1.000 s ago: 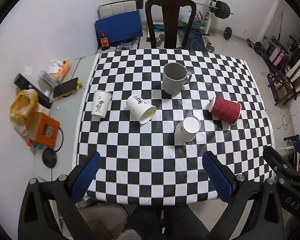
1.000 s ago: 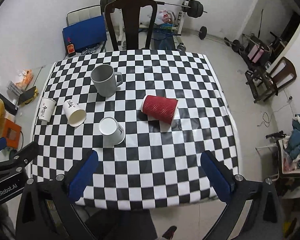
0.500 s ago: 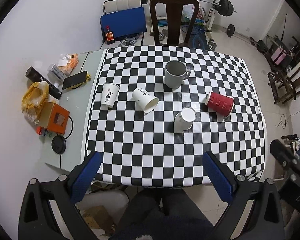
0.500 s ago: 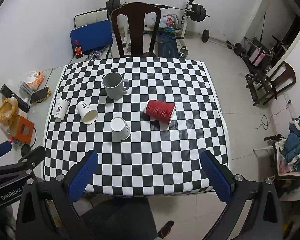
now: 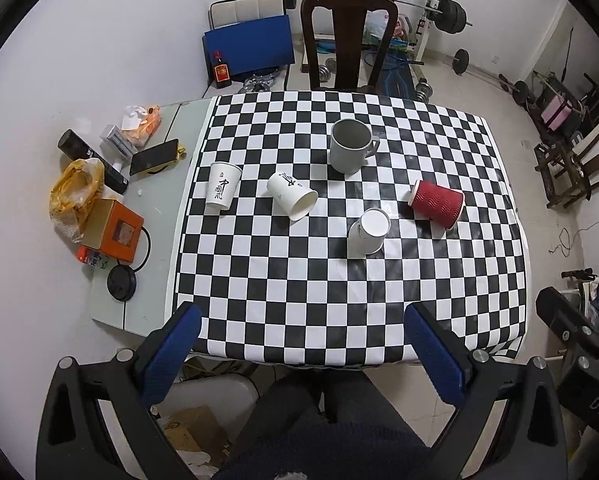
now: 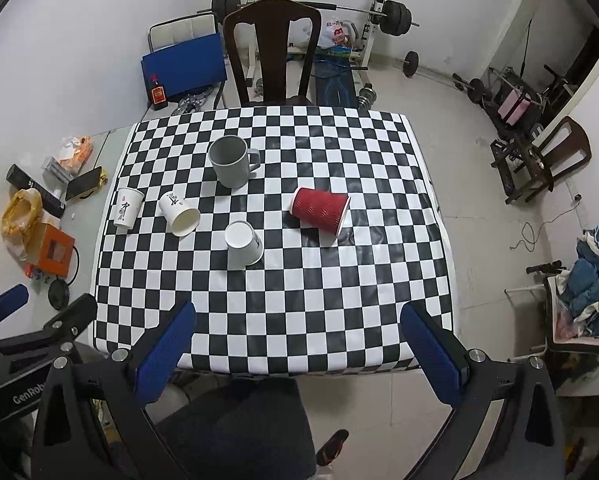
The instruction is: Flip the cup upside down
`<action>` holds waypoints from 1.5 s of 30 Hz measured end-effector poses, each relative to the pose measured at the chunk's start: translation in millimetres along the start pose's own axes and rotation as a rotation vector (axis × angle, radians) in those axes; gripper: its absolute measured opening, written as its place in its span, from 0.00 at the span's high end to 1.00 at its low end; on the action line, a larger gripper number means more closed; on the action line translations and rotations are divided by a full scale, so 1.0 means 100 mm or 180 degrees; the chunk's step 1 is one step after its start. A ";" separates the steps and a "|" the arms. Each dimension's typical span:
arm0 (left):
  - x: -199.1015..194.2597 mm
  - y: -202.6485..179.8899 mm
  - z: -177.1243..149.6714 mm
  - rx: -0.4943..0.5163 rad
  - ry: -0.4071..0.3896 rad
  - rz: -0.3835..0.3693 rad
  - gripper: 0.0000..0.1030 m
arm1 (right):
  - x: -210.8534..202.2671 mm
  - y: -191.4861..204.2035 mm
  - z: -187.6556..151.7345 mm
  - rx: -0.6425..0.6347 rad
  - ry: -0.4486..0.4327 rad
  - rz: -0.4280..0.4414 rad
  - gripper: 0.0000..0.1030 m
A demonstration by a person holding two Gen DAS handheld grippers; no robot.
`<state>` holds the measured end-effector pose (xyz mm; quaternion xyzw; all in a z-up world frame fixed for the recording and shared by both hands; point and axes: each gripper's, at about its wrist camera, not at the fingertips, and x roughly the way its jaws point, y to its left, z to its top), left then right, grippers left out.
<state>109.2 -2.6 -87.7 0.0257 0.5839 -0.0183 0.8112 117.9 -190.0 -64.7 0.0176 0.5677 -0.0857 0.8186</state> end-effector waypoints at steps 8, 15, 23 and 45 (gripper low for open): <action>-0.05 0.01 0.05 -0.0019 -0.0013 0.0016 0.00 | 0.03 0.00 0.00 -0.0024 0.0006 0.0014 0.00; -0.05 0.02 0.03 -0.0011 -0.0012 0.0011 0.00 | 0.06 -0.02 0.03 -0.0037 0.0004 0.0025 0.00; -0.06 0.02 0.03 -0.0019 -0.0016 0.0021 0.00 | 0.07 -0.01 0.04 -0.0034 0.0006 0.0016 0.00; -0.05 0.00 0.02 -0.0023 -0.0025 0.0018 0.00 | 0.06 0.01 0.07 -0.0012 0.0017 0.0012 0.00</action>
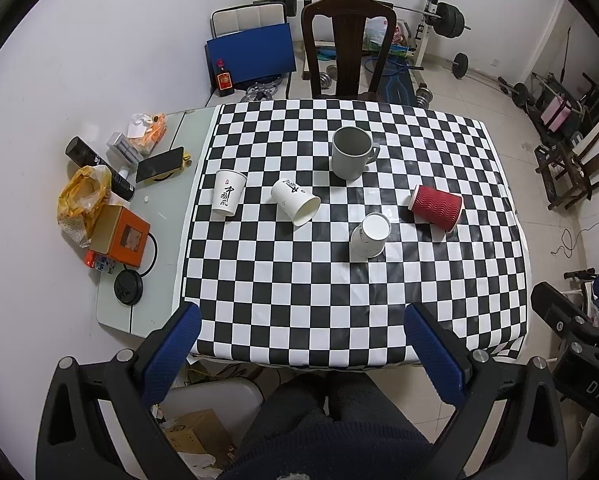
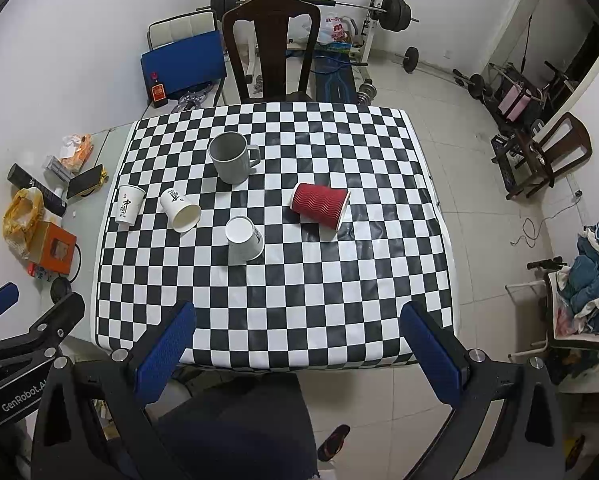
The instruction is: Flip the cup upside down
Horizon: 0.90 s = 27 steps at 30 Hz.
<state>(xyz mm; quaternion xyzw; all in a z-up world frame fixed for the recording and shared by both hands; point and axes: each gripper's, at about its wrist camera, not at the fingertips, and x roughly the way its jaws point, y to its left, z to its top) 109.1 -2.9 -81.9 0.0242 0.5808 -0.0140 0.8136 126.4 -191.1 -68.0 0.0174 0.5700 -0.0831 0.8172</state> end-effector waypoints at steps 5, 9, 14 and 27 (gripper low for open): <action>0.00 0.00 -0.01 0.0007 -0.0004 0.0003 0.00 | 0.02 0.01 0.02 0.0011 0.0002 -0.0003 0.00; 0.00 0.01 -0.01 0.0012 -0.0003 0.0001 0.00 | 0.01 0.01 0.02 0.0016 0.0004 -0.0006 0.00; -0.01 0.01 -0.02 0.0020 -0.0005 -0.0002 0.00 | -0.02 0.00 0.01 0.0018 0.0002 -0.0017 0.00; 0.00 0.00 -0.03 0.0014 -0.0009 -0.0003 0.00 | -0.02 0.00 0.03 0.0013 0.0005 -0.0009 0.00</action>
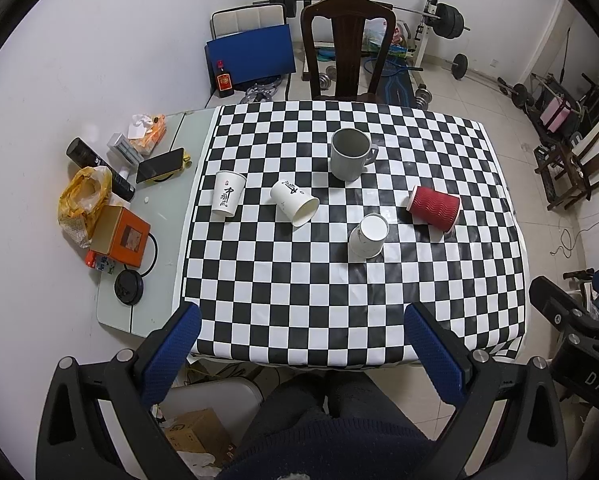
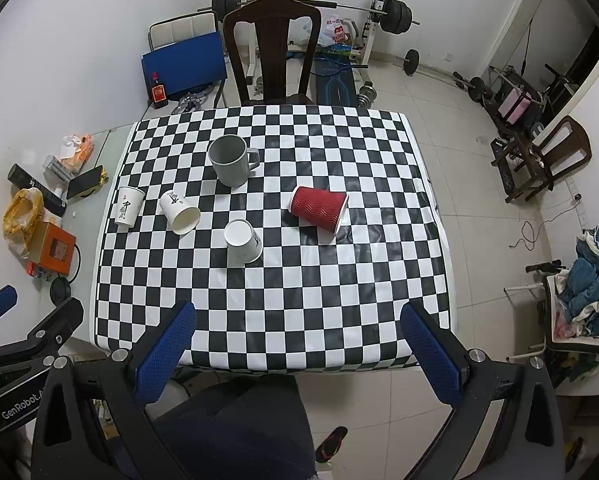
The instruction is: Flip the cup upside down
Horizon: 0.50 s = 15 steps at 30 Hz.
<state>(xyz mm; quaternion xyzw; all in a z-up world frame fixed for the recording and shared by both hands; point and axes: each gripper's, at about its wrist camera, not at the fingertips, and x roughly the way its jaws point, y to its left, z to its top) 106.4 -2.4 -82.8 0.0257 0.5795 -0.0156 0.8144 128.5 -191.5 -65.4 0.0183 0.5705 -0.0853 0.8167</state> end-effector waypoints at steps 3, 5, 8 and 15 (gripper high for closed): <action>-0.01 0.00 -0.01 -0.0003 0.0001 0.0000 0.00 | -0.03 0.00 -0.01 0.0001 0.0001 0.0001 0.00; -0.01 0.00 -0.01 -0.0002 0.0001 0.0002 0.00 | -0.02 0.00 -0.01 0.0000 0.0003 0.0000 0.00; -0.01 0.01 -0.01 -0.0007 0.0017 -0.0006 0.00 | 0.01 0.00 0.01 0.0005 0.0002 -0.0001 0.00; -0.01 0.01 0.02 -0.0006 0.0008 -0.0009 0.00 | -0.03 0.00 0.00 0.0001 0.0007 0.0001 0.00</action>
